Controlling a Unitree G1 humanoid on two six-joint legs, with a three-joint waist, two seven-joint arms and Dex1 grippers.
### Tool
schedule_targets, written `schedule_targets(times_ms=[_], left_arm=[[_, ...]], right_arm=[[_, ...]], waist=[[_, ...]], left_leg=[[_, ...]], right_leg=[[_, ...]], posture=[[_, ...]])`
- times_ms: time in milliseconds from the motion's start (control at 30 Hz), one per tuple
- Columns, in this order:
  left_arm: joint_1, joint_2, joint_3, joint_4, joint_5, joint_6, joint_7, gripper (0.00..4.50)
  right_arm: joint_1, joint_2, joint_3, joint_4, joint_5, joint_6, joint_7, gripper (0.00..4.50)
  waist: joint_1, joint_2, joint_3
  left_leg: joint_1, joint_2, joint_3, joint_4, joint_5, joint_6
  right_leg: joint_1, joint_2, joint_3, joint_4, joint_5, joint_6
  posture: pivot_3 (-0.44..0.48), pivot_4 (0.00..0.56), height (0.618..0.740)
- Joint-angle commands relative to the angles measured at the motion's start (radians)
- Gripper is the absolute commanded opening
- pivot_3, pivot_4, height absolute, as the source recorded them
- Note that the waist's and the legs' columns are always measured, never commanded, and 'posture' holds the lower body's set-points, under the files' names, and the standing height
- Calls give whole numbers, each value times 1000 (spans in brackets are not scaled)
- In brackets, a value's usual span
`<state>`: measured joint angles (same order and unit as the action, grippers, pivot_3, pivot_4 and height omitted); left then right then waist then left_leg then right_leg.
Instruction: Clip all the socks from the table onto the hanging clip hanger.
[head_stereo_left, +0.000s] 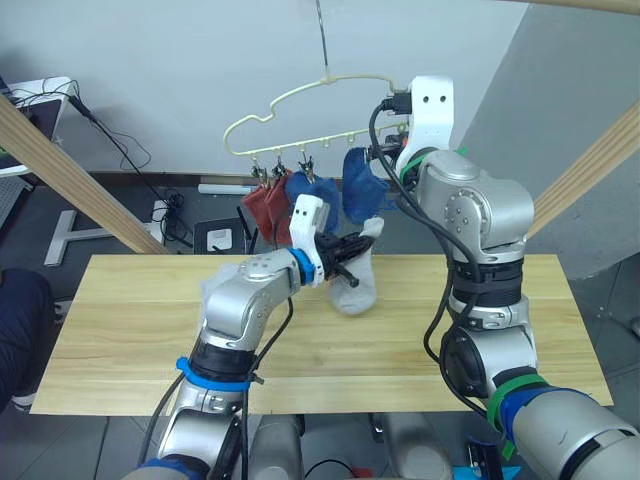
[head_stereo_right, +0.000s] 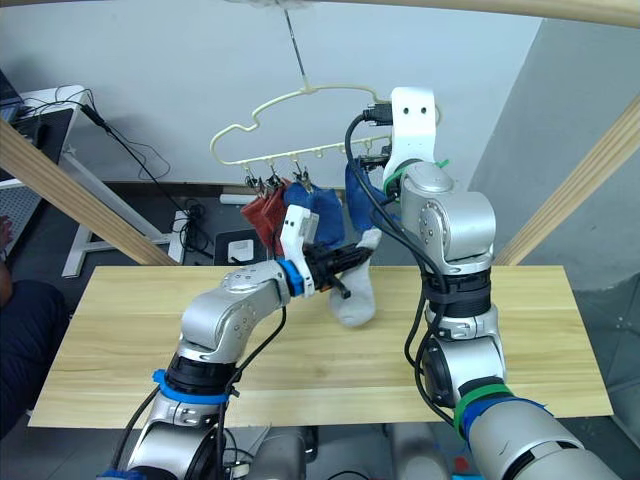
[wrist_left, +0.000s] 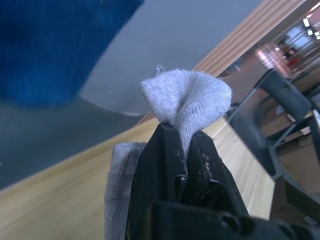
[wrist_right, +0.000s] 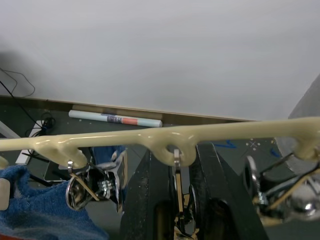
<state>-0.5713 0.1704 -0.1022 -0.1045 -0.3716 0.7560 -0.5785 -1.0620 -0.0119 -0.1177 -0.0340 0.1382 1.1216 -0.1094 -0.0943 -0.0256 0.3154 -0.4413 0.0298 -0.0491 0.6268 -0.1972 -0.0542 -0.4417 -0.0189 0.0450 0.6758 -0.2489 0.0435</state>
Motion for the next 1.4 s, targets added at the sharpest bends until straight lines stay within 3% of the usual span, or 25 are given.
schedule_targets(times_ms=[33, 700, 1400], left_arm=[[-51, -30, 5, 19, -13, -37, 6, 19], [-164, -82, 0, 199, 48, -201, 42, 19], [-228, -103, 22, 277, 64, -263, 62, 19]], right_arm=[[-33, 6, -14, -55, 6, 3, -7, 92], [-46, 21, -22, -56, 3, 15, -11, 92], [-44, 27, -24, -62, 5, 21, -13, 92]], waist=[[-2, 0, 0], [-16, 0, 0], [-17, 0, 0]], left_leg=[[0, 0, 0, 0, 0, 0], [-3, 0, -1, 0, 0, 0], [-3, 0, -1, 0, 0, 0]], right_leg=[[0, 0, 0, 0, 0, 0], [-1, 0, -1, -2, 0, 0], [-1, 0, -1, -2, 0, 0]], posture=[[-173, 338, 740], [-180, 332, 740], [-180, 330, 740]])
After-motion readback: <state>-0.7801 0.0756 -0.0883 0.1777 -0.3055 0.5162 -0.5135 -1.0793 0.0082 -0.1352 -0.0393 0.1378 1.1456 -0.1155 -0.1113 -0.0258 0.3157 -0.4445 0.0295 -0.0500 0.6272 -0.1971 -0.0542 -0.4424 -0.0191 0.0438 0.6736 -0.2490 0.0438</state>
